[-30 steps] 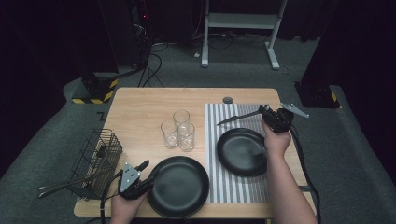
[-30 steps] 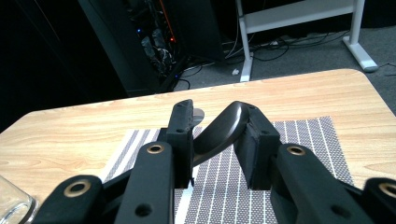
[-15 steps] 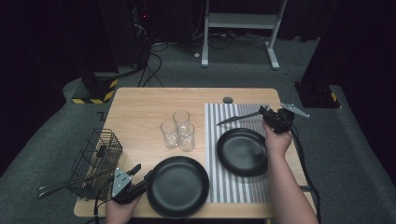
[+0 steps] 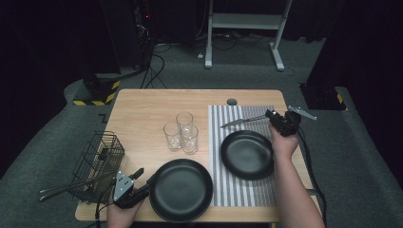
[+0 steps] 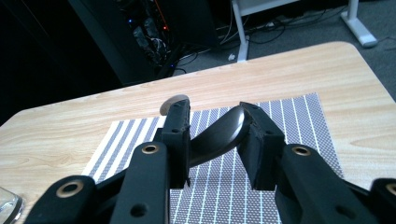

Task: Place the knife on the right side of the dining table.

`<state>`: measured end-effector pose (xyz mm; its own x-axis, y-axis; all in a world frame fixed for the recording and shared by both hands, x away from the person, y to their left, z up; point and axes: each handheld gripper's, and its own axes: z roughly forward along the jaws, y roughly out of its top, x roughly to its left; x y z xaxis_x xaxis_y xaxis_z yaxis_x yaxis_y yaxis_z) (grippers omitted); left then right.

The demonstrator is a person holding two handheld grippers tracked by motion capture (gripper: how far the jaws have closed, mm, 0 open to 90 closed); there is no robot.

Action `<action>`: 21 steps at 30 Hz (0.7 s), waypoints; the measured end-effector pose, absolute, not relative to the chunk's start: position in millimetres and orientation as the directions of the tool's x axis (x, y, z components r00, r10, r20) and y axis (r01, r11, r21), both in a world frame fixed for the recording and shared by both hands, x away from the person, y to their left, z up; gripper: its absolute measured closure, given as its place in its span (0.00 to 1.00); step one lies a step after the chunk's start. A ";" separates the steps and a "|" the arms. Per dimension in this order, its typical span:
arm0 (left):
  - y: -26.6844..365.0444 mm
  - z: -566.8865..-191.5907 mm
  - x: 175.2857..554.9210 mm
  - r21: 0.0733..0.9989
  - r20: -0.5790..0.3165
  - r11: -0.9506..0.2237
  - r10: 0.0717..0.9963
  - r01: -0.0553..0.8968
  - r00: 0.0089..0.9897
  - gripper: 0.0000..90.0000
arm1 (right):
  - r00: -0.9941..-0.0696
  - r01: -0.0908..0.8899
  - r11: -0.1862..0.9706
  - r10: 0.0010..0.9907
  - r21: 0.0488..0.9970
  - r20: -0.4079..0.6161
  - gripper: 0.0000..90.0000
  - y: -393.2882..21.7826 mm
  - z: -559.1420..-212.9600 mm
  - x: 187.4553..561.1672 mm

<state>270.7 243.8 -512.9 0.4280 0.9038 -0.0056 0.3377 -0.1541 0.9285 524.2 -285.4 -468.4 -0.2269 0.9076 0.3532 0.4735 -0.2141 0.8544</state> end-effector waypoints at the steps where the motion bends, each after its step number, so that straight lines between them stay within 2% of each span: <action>1: 243.7 -512.9 270.6 0.928 -0.005 -0.155 0.904 0.338 0.428 0.53 | -0.221 0.480 -0.222 0.906 0.849 0.361 0.72 -286.3 -469.7 524.6; 21: 244.3 -516.3 270.7 0.931 -0.011 -0.147 0.904 0.335 0.427 0.53 | -0.195 0.528 -0.263 0.888 0.807 0.417 0.70 -299.3 -486.2 529.6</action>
